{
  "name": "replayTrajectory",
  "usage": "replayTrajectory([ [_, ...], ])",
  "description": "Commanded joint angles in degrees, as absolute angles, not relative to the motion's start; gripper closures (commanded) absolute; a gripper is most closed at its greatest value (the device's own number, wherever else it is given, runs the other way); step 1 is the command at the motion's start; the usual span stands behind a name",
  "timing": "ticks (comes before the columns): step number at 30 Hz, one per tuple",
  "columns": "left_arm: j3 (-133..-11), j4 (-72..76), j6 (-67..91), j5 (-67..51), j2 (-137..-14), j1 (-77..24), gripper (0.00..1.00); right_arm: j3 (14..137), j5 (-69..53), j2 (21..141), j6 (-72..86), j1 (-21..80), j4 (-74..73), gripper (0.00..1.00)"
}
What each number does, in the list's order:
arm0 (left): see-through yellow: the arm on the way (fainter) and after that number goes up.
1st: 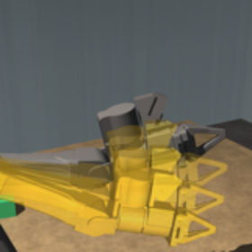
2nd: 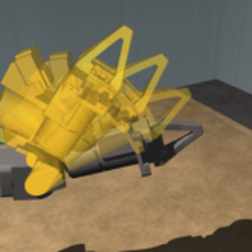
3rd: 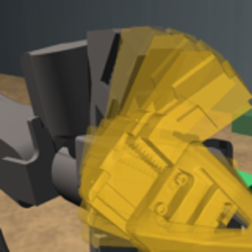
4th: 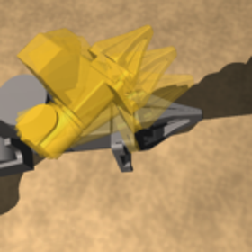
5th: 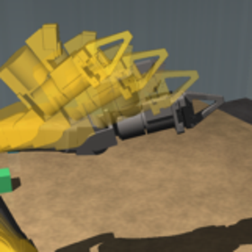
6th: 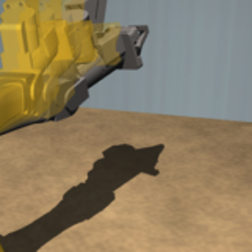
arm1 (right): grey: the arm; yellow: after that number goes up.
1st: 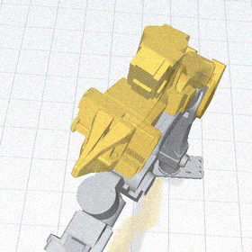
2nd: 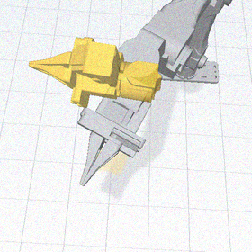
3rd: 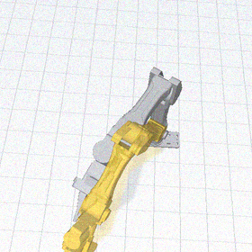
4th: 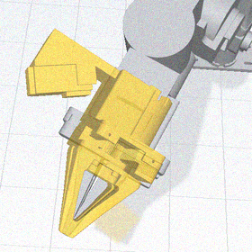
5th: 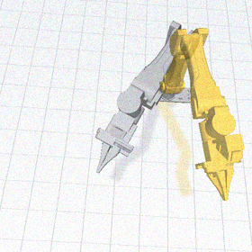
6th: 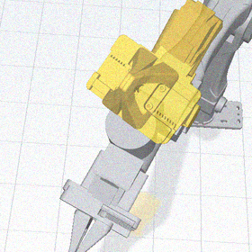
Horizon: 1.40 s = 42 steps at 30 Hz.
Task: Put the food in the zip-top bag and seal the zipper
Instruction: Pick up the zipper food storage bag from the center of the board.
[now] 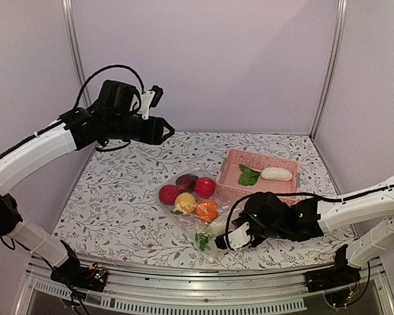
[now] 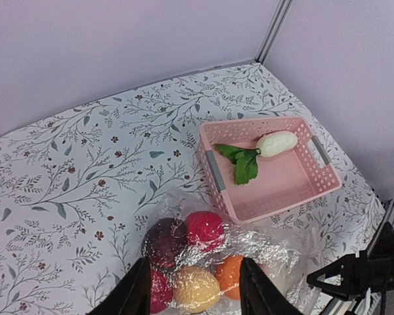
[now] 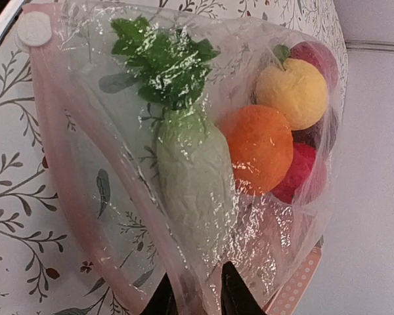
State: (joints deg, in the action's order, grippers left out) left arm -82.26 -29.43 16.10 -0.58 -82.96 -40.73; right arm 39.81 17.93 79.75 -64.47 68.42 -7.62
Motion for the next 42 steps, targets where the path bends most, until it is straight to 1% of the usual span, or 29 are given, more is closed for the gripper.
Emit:
replayTrajectory([
  [1, -82.0, -29.8, 15.4, -0.2, -81.3, -42.1, 0.55, 44.2, 17.1, 80.2, -64.4, 68.9, -6.7, 0.9],
  [3, -81.7, -30.4, 14.8, 1.4, -80.7, -42.5, 0.55, 48.7, 14.9, 80.0, -62.4, 68.9, -10.2, 0.96],
  [6, -81.3, -32.2, 13.2, 0.9, -80.1, -43.7, 0.57, 57.2, 11.8, 81.2, -59.5, 68.9, -16.7, 1.0],
  [10, -80.7, -34.7, 12.5, 0.9, -79.2, -46.5, 0.56, 68.2, 9.6, 85.1, -57.2, 68.9, -23.3, 1.0],
  [13, -80.3, -35.9, 13.3, 3.3, -77.3, -48.6, 0.55, 75.8, 9.5, 87.7, -56.4, 68.9, -26.5, 1.0],
  [20, -77.3, -34.7, 15.7, 4.5, -71.0, -52.1, 0.52, 89.9, 5.4, 95.4, -53.4, 66.5, -32.2, 1.0],
  [25, -76.6, -36.4, 17.4, 5.6, -69.5, -52.7, 0.5, 100.9, 5.3, 102.4, -51.2, 65.0, -37.4, 1.0],
  [34, -69.6, -32.7, 17.0, 7.8, -66.5, -52.7, 0.48, 109.7, 4.0, 108.3, -47.2, 61.9, -39.7, 1.0],
  [39, -64.6, -27.8, 15.0, 9.2, -64.7, -52.6, 0.48, 110.9, 2.5, 109.1, -46.8, 60.7, -41.1, 1.0],
  [42, -62.5, -24.3, 12.6, 6.0, -64.0, -52.5, 0.49, 110.9, 1.1, 108.8, -46.3, 60.2, -41.6, 1.0],
])
